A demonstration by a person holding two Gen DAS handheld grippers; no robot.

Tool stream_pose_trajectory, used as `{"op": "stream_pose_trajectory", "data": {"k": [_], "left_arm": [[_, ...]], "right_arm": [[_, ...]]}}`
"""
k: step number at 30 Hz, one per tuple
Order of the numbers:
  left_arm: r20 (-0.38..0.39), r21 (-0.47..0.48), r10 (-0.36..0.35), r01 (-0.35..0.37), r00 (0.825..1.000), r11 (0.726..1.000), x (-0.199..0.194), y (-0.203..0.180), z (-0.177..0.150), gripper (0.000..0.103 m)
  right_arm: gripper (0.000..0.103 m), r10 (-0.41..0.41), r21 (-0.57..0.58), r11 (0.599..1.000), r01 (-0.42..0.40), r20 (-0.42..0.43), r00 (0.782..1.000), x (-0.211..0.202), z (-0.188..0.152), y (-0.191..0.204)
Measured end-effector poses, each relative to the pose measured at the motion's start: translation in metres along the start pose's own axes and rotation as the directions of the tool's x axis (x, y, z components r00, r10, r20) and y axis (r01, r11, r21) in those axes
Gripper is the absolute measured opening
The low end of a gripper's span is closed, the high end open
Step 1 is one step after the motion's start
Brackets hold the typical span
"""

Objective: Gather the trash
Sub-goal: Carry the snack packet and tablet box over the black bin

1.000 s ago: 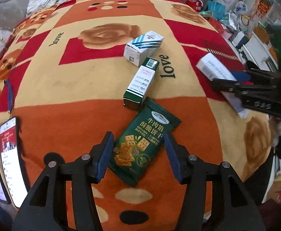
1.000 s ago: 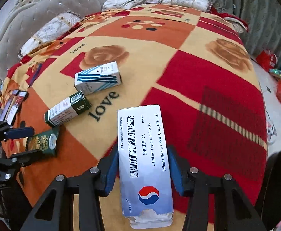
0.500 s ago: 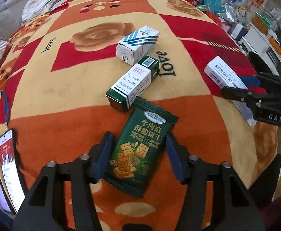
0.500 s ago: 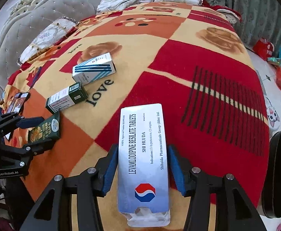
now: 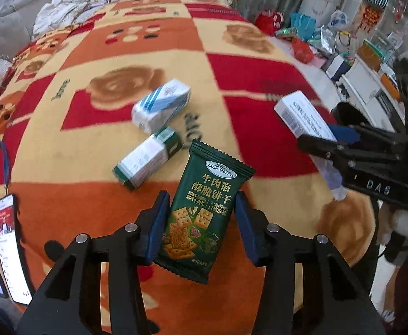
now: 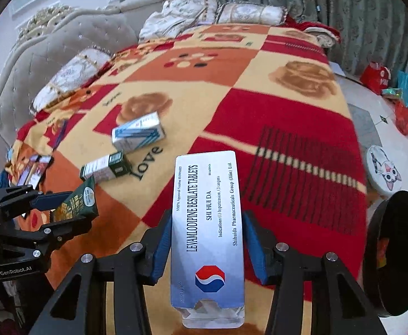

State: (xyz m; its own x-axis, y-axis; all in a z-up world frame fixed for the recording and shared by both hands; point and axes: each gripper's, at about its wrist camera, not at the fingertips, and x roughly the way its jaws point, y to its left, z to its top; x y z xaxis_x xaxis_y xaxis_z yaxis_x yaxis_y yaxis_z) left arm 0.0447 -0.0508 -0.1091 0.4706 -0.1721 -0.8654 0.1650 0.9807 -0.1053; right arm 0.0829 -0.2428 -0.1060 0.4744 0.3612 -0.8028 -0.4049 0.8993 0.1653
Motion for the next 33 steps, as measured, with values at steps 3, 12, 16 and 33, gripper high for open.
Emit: {"op": "stream_pose_trajectory", "data": {"k": [3, 12, 16, 33], "left_arm": [[0.029, -0.007, -0.003, 0.003, 1.000, 1.000, -0.002, -0.010, 0.010, 0.045], [0.065, 0.004, -0.008, 0.007, 0.998, 1.000, -0.001, -0.036, 0.036, 0.045], [0.083, 0.019, -0.012, 0.010, 0.996, 1.000, -0.002, -0.049, 0.046, 0.045], [0.096, 0.109, -0.093, 0.083, 0.991, 0.991, 0.002, -0.121, 0.082, 0.045]], "right_arm": [[0.047, -0.012, 0.026, 1.000, 0.011, 0.020, 1.000, -0.008, 0.002, -0.009], [0.047, -0.031, 0.075, 0.997, 0.027, 0.059, 0.998, -0.028, 0.000, -0.032], [0.047, -0.040, 0.100, 0.994, 0.033, 0.075, 0.996, -0.037, -0.002, -0.045], [0.047, -0.119, 0.231, 0.969, 0.088, 0.122, 0.985, -0.076, -0.016, -0.113]]}}
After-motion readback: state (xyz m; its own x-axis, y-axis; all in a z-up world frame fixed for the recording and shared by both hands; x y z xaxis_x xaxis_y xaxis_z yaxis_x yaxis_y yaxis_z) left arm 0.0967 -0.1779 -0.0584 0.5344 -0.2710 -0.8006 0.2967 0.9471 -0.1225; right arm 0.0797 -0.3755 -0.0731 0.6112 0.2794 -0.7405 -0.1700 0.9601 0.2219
